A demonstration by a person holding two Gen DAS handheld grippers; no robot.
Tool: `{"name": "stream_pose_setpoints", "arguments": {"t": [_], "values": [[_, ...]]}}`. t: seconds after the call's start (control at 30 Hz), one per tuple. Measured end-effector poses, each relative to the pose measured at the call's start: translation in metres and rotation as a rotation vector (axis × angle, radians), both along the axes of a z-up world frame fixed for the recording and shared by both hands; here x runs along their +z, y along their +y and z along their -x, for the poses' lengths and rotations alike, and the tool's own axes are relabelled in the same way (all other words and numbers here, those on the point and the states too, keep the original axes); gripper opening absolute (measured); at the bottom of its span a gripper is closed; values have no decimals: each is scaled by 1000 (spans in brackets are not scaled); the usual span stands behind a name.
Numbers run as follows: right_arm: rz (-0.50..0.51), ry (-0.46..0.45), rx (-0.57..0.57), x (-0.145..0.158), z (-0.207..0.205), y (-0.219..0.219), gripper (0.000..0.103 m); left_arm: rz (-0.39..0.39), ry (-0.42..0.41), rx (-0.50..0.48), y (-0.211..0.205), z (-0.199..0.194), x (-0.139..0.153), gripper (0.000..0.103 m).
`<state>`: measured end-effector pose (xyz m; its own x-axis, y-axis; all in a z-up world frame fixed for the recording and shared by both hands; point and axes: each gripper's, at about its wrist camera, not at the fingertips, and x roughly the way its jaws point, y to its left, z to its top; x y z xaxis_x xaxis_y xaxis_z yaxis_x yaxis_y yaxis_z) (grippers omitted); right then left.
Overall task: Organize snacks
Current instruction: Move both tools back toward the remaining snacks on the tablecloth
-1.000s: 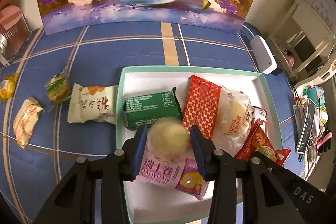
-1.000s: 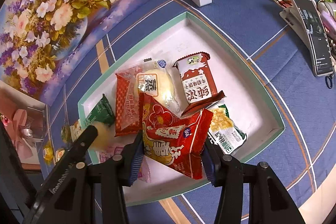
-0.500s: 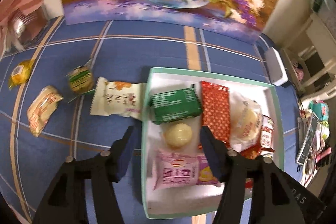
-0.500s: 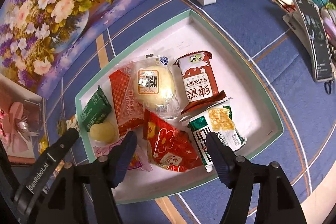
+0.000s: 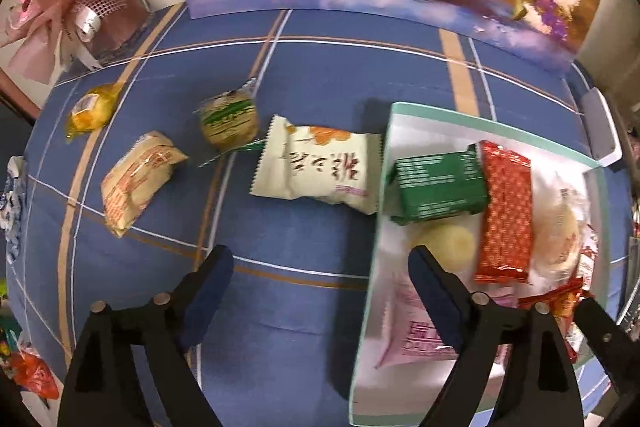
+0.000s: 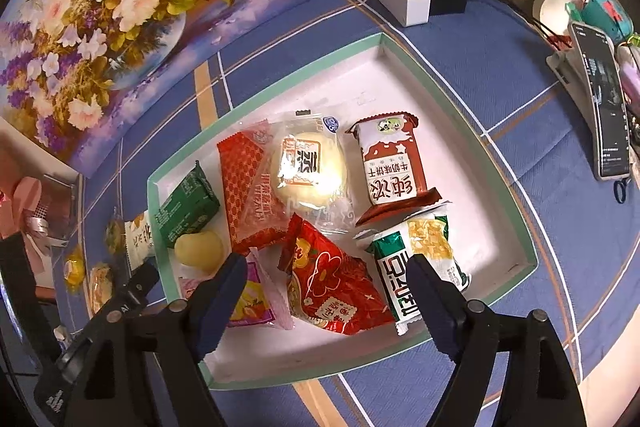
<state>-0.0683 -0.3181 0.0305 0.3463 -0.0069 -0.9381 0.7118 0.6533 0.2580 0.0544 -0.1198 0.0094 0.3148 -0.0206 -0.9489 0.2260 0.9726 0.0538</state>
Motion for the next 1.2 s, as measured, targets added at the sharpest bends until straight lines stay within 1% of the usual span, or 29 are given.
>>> {"name": "stream_pose_setpoints", "arguments": {"t": [0.17, 0.23, 0.27, 0.3, 0.43, 0.73, 0.93, 1.0, 1.1, 1.2], "values": [[21, -8, 6, 3, -1, 2, 86, -22, -22, 15, 8, 0, 0, 91], [36, -16, 9, 5, -2, 3, 99, -28, -35, 22, 13, 1, 1, 94], [45, -23, 12, 7, -3, 4, 103, -28, -41, 28, 16, 1, 3, 97], [52, -33, 16, 8, -3, 5, 103, -27, -47, 37, 19, 0, 4, 101], [63, -46, 26, 11, -5, 8, 103, -11, -59, 73, 33, -4, 8, 101], [82, -31, 46, 11, -9, 15, 103, 37, -83, 136, 60, -10, 20, 101], [86, -41, 78, 15, -16, 28, 103, 53, -141, 150, 77, -16, 38, 101], [81, -70, 85, 20, -19, 35, 103, 56, -154, 167, 87, -20, 44, 101], [78, -146, 96, 33, -23, 47, 103, 76, -179, 209, 108, -27, 54, 101], [81, -217, 109, 43, -28, 60, 103, 85, -227, 255, 133, -33, 64, 101]]}}
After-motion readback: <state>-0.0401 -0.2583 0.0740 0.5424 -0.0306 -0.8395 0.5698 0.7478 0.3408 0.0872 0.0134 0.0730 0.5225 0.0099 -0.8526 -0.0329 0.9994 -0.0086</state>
